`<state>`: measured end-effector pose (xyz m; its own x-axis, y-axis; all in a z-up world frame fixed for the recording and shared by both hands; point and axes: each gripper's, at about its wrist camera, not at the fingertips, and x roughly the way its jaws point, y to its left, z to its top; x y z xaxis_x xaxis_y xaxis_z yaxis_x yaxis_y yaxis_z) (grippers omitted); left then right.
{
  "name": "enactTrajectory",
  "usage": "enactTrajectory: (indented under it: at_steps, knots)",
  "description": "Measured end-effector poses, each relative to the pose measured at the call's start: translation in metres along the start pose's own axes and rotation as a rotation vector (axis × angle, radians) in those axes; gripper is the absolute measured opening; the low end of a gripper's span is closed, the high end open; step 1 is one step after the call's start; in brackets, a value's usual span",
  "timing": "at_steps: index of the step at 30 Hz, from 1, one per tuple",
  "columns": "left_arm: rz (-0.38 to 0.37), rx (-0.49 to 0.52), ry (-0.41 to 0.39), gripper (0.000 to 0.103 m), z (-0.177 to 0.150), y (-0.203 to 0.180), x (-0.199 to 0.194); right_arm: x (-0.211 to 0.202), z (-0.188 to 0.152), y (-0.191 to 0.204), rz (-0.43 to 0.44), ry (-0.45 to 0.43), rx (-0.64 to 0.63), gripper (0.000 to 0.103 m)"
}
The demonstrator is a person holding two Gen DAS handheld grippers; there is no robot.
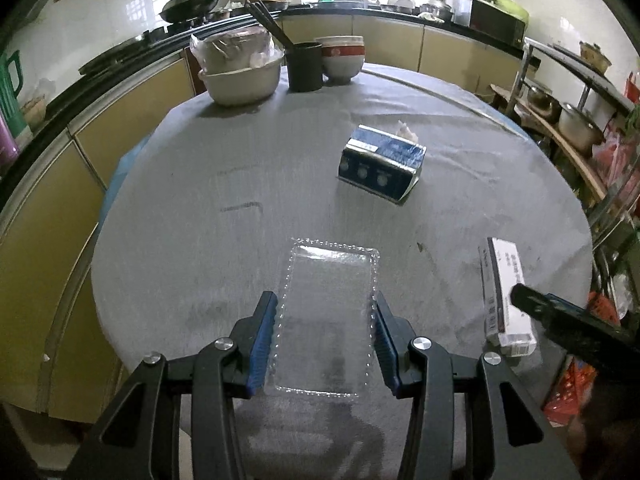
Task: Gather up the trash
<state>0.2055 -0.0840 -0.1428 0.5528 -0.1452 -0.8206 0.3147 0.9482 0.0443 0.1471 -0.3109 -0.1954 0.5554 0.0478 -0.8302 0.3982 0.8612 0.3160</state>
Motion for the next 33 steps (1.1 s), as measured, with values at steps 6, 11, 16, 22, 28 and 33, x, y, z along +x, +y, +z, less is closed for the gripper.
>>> enactTrajectory:
  at_steps: [6, 11, 16, 22, 28, 33]
  knots:
    - [0.031, 0.027, -0.015, 0.048, -0.002, -0.005, -0.002, 0.023, -0.007, 0.022, -0.147, 0.009, -0.108, 0.047]
    - [0.061, 0.036, -0.049, 0.048, 0.0, -0.006, -0.011, 0.02, -0.012, 0.019, -0.12, 0.001, -0.137, 0.047]
    - [0.077, 0.058, -0.076, 0.048, 0.001, -0.013, -0.02, 0.003, -0.013, 0.013, -0.077, -0.035, -0.126, 0.047]
    - [0.082, 0.091, -0.111, 0.048, 0.004, -0.027, -0.034, -0.032, -0.003, -0.002, 0.011, -0.112, -0.079, 0.047]
    - [0.08, 0.129, -0.137, 0.048, 0.003, -0.044, -0.045, -0.059, -0.009, -0.015, 0.058, -0.159, -0.062, 0.047]
    - [0.079, 0.152, -0.151, 0.048, 0.003, -0.056, -0.052, -0.074, -0.019, -0.027, 0.098, -0.186, -0.057, 0.047]
